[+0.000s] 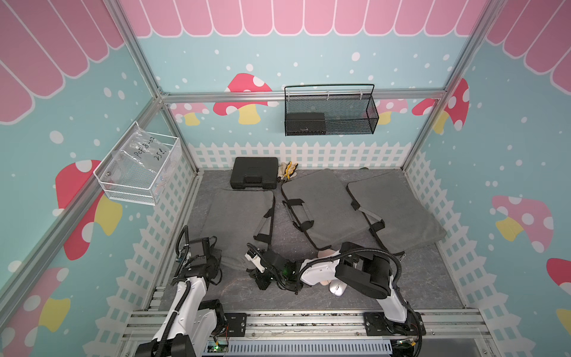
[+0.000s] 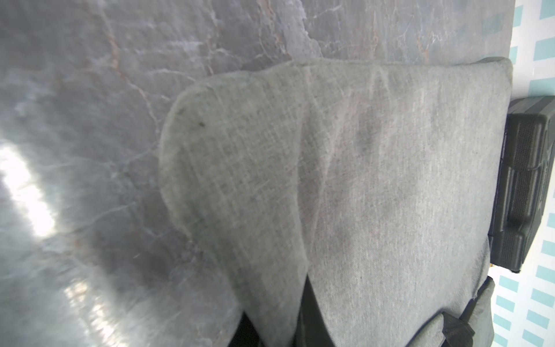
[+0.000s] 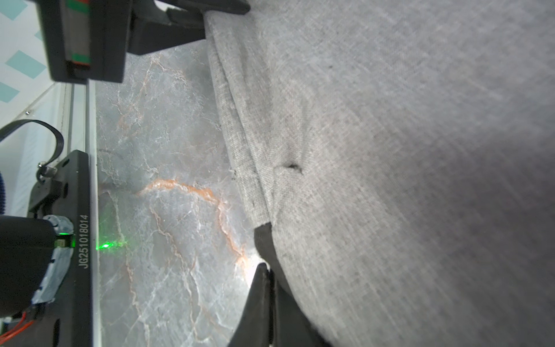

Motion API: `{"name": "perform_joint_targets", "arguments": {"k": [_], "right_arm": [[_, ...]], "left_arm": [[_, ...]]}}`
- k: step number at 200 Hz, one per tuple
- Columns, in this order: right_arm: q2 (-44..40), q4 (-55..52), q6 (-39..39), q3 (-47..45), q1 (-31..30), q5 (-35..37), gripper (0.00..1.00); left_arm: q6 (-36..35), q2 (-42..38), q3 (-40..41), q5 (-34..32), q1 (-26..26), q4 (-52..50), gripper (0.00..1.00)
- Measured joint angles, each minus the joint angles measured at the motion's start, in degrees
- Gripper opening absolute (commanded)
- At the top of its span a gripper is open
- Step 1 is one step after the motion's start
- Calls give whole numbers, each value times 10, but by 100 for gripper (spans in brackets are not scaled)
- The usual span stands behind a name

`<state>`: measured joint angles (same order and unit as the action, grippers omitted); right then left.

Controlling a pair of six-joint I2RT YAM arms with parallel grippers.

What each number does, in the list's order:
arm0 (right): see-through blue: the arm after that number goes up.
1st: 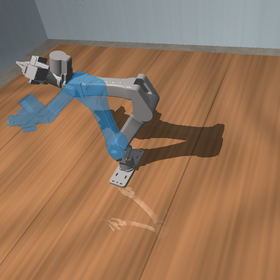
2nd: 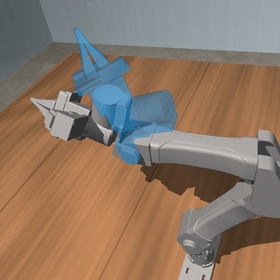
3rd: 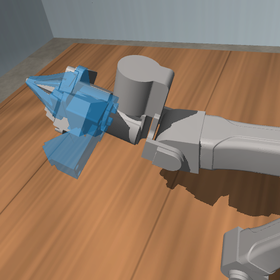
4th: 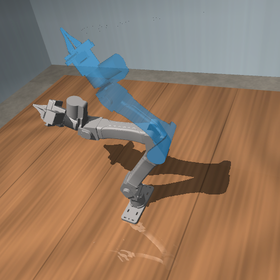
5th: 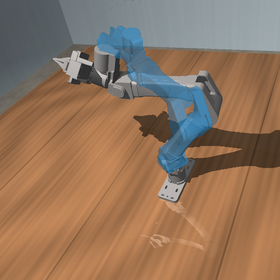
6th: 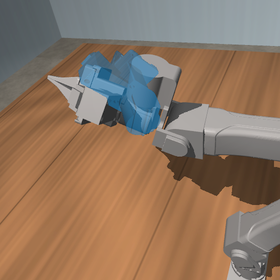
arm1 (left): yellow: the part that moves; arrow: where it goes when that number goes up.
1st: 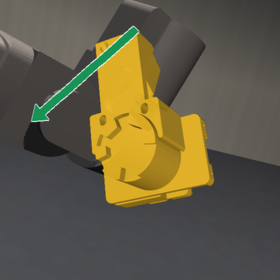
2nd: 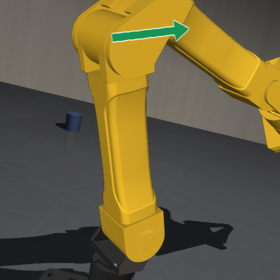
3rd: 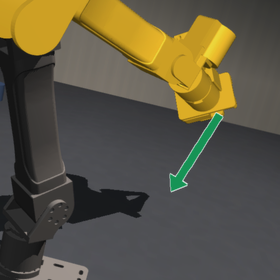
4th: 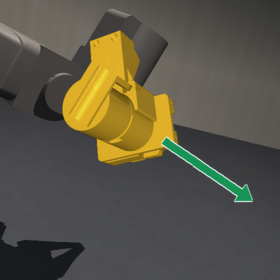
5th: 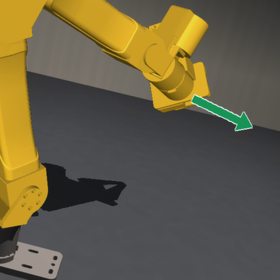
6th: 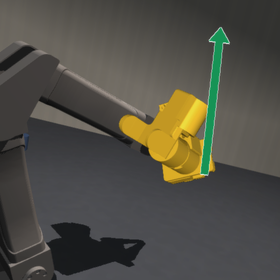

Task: Put the mouse into the laptop bag
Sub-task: Unzip the zipper on the zippered laptop bag.

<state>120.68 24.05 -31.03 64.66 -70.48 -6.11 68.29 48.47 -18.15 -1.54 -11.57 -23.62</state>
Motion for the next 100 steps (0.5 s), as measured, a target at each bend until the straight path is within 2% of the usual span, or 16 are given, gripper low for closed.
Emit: {"name": "perform_joint_targets", "arguments": {"k": [16,26,43,92,95,98,100], "right_arm": [[0,10,-2,1,-7,-7,44],[-2,18,-1,-1,-12,-10,53],[-15,39,2,-15,-17,-23,61],[-120,86,8,-98,-18,-28,76],[-128,88,8,-103,-18,-27,81],[-136,89,7,-108,-18,-24,96],[-140,91,9,-112,-18,-22,99]], "left_arm": [[1,-16,0,4,2,-24,55],[1,-22,0,1,2,-42,77],[-3,-30,-2,-2,2,-72,98],[-8,-36,-54,-19,2,-154,100],[-9,-36,-59,-21,2,-159,99],[-9,-36,-63,-22,2,-163,99],[-10,-36,-66,-23,2,-167,99]]}}
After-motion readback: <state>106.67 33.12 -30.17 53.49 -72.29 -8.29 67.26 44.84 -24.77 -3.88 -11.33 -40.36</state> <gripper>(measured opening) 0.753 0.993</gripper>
